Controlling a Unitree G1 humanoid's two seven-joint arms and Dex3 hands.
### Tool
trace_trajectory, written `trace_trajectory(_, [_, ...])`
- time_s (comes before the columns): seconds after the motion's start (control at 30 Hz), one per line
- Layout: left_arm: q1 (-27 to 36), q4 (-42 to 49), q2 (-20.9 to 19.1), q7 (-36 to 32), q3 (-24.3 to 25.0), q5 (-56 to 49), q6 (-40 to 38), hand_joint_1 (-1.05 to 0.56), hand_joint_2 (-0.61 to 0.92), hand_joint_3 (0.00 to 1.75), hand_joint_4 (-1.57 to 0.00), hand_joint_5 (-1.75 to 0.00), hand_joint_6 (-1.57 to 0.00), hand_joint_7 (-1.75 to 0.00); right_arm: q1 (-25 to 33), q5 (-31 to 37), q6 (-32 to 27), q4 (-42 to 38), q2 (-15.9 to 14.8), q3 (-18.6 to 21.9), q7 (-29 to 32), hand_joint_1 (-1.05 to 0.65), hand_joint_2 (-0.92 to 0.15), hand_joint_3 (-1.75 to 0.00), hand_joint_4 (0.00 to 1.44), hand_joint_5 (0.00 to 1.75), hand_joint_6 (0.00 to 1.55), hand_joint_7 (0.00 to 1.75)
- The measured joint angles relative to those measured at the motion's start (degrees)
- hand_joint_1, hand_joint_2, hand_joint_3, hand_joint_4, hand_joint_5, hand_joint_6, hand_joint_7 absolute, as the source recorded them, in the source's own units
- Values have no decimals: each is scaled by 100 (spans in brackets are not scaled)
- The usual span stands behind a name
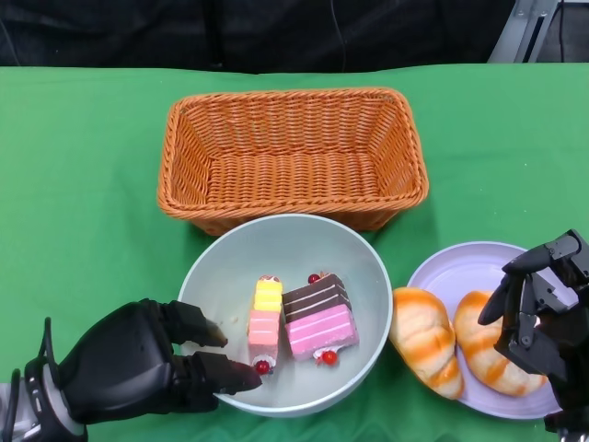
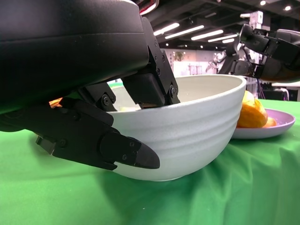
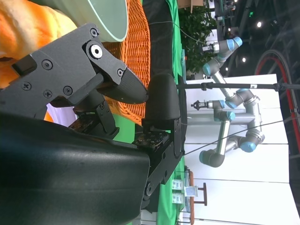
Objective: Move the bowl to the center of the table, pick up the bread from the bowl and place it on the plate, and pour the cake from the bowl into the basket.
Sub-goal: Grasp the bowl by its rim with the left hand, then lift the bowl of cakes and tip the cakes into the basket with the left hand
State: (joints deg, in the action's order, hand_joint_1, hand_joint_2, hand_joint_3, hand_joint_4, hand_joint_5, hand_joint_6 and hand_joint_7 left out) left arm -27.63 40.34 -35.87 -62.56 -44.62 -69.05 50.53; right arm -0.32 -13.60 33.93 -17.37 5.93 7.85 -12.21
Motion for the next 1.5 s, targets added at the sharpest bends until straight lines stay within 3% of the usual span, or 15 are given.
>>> trace_trajectory(0.17, [-14, 10, -6, 95, -6, 13, 111, -32, 92, 13, -69, -140, -114, -15, -2, 2, 33, -43, 15, 1, 1, -13, -54, -125, 84, 175, 58, 170])
trace_trajectory(0.2, [-14, 19, 3, 112, -14, 12, 145, -29, 92, 15, -62, -155, -101, -43, -2, 3, 39, -43, 24, 1, 4, -13, -55, -125, 84, 175, 58, 170])
trace_trajectory(0.27, [-13, 26, 14, 125, -17, 11, 146, -27, 92, 17, -57, -169, -75, -96, -2, 5, 40, -43, 27, 0, 4, -13, -55, -125, 84, 175, 58, 170])
trace_trajectory(0.43, [-11, 28, 18, 139, -17, 9, 140, -23, 92, 23, -54, -174, -51, -145, -2, 19, 95, -49, 28, 1, 3, -13, -55, -124, 84, 175, 58, 170])
trace_trajectory(0.77, [25, 118, 52, -47, -22, -20, 41, -20, 92, 21, -53, -175, -37, -172, -2, 11, 133, -61, 31, -3, -33, -13, -55, -125, 83, 175, 57, 172])
trace_trajectory(0.9, [30, 158, 62, -239, -30, -47, 17, -19, 92, 18, -52, -175, -40, -165, -2, -9, 134, -61, 33, -2, -73, -13, -54, -125, 83, 175, 56, 172])
trace_trajectory(1.03, [30, 371, 147, -716, -80, -114, 10, -13, 92, 22, -52, -175, -35, -173, -3, -32, 154, -72, 46, 2, -82, -13, -54, -125, 84, 175, 56, 172])
trace_trajectory(1.5, [32, 702, 261, -1828, -167, -121, 145, -4, 92, 41, -52, -175, -37, -175, -13, 65, 269, -194, 46, 7, 6, -13, -55, -125, 84, 175, 56, 172])
